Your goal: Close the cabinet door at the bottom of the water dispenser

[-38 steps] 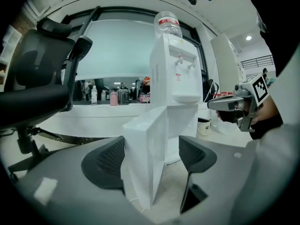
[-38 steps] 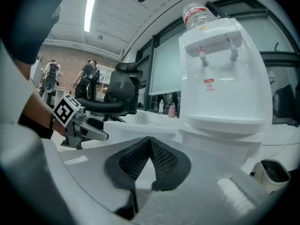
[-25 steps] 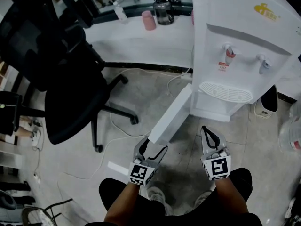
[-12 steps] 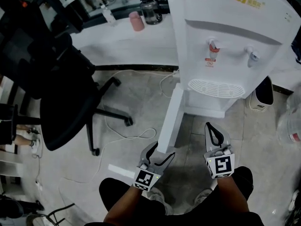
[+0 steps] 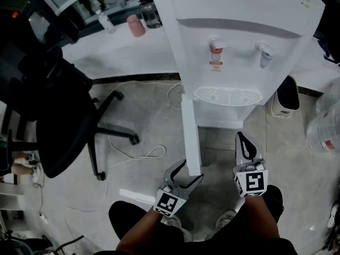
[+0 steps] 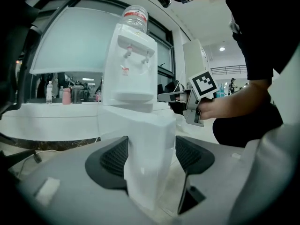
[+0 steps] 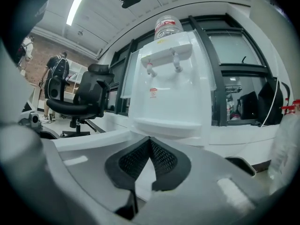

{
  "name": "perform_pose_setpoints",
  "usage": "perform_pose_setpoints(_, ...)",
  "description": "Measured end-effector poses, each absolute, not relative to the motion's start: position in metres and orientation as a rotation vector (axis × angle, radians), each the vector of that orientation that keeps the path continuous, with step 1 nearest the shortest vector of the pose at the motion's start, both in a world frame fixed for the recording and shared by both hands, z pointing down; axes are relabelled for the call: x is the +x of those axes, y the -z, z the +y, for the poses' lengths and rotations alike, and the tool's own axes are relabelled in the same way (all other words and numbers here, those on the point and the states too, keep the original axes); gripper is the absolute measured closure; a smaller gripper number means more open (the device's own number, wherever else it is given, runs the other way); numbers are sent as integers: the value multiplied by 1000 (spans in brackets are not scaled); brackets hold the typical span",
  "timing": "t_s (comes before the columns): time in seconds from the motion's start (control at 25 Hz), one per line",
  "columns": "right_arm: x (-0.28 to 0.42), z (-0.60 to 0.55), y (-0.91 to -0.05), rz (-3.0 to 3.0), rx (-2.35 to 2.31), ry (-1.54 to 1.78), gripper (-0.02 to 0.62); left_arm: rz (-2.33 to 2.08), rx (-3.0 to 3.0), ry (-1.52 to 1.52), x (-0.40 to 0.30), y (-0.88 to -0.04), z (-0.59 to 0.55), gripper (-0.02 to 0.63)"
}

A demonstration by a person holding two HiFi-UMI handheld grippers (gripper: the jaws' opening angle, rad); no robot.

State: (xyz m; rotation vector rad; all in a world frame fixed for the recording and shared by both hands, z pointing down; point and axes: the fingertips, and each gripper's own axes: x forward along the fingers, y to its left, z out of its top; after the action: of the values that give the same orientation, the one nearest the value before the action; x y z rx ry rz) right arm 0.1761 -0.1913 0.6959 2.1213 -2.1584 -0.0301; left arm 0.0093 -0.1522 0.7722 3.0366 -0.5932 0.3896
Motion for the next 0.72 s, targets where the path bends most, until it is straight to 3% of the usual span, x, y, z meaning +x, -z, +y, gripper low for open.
perform_pose_setpoints(0.72,242,-152,-697,-2023,2295,-11,594,-297,3110,-344,115,-768,-135,284)
